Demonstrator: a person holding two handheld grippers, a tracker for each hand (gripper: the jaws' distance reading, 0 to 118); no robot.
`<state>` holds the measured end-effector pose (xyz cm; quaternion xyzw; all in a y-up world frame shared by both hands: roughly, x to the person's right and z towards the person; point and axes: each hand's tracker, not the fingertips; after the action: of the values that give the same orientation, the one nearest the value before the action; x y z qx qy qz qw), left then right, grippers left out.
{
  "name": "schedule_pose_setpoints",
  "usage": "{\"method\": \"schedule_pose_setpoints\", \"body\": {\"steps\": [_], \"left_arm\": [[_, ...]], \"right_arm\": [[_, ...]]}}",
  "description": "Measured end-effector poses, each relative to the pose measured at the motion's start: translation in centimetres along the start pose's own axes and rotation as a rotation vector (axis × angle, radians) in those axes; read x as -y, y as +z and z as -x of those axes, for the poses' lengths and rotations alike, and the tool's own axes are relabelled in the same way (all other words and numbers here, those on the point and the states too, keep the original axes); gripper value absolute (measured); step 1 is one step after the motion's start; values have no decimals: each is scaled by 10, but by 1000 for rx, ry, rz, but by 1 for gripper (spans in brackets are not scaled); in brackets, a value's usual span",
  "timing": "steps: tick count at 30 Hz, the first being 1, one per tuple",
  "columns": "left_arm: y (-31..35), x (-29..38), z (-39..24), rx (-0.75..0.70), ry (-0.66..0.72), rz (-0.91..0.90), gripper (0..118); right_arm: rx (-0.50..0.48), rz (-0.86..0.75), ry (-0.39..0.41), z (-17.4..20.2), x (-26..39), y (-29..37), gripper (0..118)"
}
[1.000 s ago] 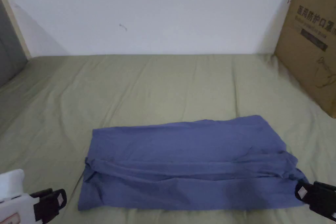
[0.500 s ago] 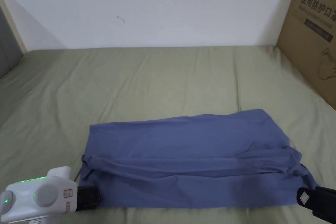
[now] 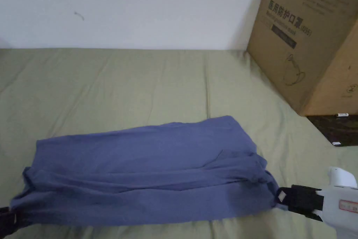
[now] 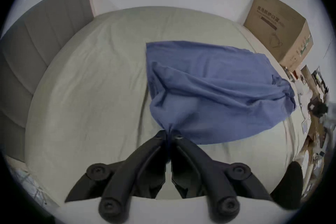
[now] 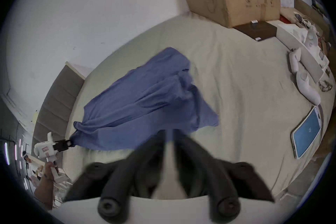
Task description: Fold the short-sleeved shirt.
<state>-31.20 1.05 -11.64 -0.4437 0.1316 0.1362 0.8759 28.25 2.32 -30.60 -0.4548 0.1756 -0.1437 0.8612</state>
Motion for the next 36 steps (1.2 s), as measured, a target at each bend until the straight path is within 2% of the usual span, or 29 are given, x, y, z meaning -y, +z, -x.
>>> {"method": "schedule_pose_setpoints", "body": {"steps": [1, 2, 3, 4, 7, 9, 13, 14, 16, 18, 20, 23, 24, 25, 27, 29, 35, 36], "left_arm": [[0, 0, 3, 9, 20, 5, 3], [0, 0, 4, 8, 22, 4, 3], [2, -1, 3, 7, 19, 5, 3], [1, -1, 2, 8, 17, 9, 3], [-1, 2, -3, 0, 2, 23, 3], [-4, 5, -4, -7, 0, 31, 3], [-9, 6, 0, -2, 22, 54, 3], [-9, 7, 0, 0, 27, 58, 3], [-9, 7, 1, 2, 31, 55, 3], [-4, 10, 0, 7, 38, 28, 3], [-1, 9, 2, 9, 38, 12, 3], [9, 6, 7, 34, 56, -1, 3], [15, 5, 10, 39, 60, -3, 3], [21, 5, 11, 38, 60, -7, 3], [38, 8, 15, 31, 49, -25, 3], [54, 16, 22, 46, 53, -23, 3], [83, 73, 32, 79, 68, 71, 3], [83, 85, 34, 84, 73, 93, 3]], "right_arm": [[-5, 31, 0, -9, -6, -10, 111], [31, 69, -1, -15, -10, -21, 116], [58, 49, -86, -21, -4, -28, 115], [122, 104, -36, -29, -4, -39, 115], [124, 195, -46, -43, 5, -70, 115], [128, 227, -31, -34, -33, -90, 114], [104, 320, 33, -23, -34, -114, 103], [117, 330, 54, -19, -34, -117, 88], [220, 306, 141, -6, -31, -115, 36], [113, 315, 94, -1, -30, -111, 16], [145, 286, 112, 3, -31, -100, 13], [118, 231, 140, 5, -34, -75, 12], [79, 226, 82, 1, -35, -63, 12], [57, 221, 57, -2, -35, -51, 12], [34, 216, 45, -5, -28, -25, 12], [37, 213, 69, -5, -13, 0, 12], [33, 284, 60, -23, 48, 39, 12], [48, 296, 76, -13, 64, 43, 12]]}}
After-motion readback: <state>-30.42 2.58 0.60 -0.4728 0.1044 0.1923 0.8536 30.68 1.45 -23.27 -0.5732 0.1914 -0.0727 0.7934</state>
